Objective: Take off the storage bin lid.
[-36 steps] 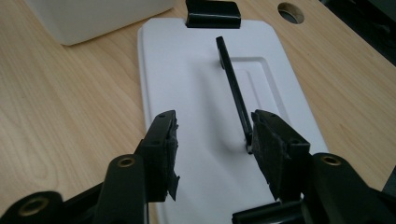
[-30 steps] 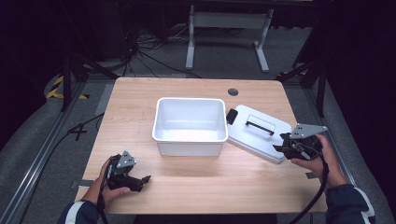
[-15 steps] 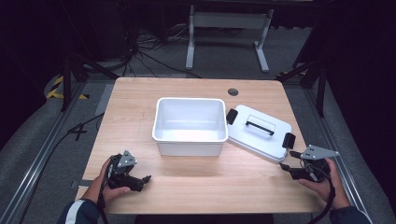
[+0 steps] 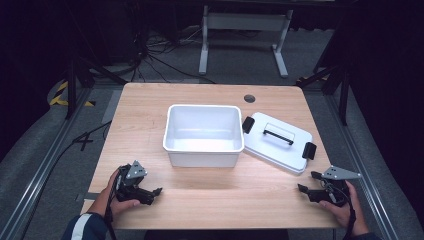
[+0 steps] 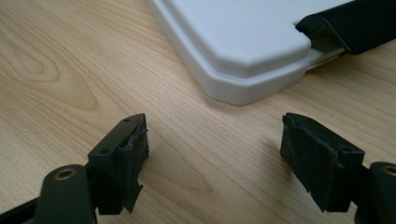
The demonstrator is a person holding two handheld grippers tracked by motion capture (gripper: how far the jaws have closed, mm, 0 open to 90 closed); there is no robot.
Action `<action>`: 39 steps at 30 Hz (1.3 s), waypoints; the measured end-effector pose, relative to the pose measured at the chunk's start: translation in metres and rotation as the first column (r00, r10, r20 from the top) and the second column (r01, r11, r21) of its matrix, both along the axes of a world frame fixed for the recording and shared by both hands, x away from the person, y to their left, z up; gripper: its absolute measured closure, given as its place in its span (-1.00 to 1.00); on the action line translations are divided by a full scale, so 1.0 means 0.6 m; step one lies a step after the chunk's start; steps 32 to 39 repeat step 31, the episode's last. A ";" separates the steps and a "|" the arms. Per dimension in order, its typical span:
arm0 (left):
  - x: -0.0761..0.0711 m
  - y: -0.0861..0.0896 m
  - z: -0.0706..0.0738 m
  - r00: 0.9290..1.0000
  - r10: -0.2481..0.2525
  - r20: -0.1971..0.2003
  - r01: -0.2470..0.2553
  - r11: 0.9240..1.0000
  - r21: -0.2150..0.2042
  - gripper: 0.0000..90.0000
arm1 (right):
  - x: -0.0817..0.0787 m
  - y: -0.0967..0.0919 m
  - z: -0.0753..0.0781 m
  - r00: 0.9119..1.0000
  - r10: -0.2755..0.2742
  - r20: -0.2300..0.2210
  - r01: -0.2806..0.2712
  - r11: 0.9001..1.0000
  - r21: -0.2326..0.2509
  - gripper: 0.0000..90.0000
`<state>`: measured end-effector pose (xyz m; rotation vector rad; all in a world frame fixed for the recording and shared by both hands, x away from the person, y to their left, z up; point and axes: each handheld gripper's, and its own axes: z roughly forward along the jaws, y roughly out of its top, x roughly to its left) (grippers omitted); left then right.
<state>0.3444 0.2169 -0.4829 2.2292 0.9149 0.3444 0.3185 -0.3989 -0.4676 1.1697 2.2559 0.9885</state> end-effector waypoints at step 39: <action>0.005 -0.002 0.001 1.000 -0.009 -0.012 0.009 1.000 0.006 -1.00 | 0.000 0.000 0.000 0.999 -0.031 -0.006 0.031 1.000 -0.005 -0.58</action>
